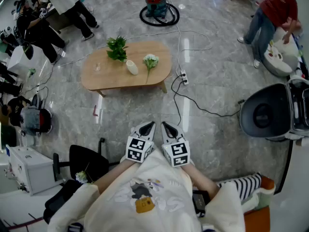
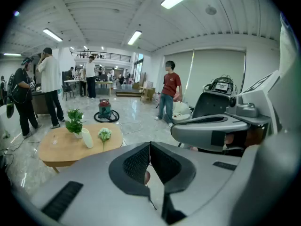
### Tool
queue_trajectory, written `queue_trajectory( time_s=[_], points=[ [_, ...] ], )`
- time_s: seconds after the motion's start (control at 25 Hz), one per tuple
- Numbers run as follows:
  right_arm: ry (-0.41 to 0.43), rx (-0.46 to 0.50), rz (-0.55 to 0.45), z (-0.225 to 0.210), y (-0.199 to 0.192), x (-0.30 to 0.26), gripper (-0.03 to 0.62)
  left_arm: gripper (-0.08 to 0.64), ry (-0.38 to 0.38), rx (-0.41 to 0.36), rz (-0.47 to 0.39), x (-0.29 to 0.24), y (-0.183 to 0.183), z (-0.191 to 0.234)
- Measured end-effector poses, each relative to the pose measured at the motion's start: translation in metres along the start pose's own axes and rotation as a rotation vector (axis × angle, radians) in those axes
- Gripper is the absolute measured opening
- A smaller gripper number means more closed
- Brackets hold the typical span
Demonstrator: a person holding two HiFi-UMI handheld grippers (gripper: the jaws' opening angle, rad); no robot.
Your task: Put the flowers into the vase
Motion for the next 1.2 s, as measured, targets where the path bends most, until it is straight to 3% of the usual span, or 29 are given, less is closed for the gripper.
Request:
queue_trajectory(
  time_s=[0.32,0.56,0.8,0.96,1.2],
  points=[
    [0.029,0.018,0.009,0.011,0.005,-0.011,0.003,0.009,0.016,-0.003,-0.011,0.006,0.005,0.013],
    [0.104,-0.036,-0.042,0.022,0.01,-0.014,0.003,0.009,0.028,0.02,-0.001,0.013,0.001,0.02],
    [0.056,-0.117,0.0,0.022,-0.003,-0.033,0.003,0.009,0.017,0.044,0.054,0.017,-0.01,0.035],
    [0.001,-0.103,-0.003,0.035,0.003,-0.051,0.003,0.009,0.013,0.076,0.048,0.02,-0.012,0.066],
    [0.041,-0.041,0.084,0.079,0.014,-0.093,0.003,0.009,0.024,0.155,0.011,0.039,-0.009,0.12]
  ],
)
Point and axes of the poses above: the fingertips, and each gripper's own axes: x backward along the fingers, z to its left, y out of its top, the point moved 8 cm from there along x, backward along the fingers, and after that the axes turned 8 degrees about -x, right-handed, at the moved point
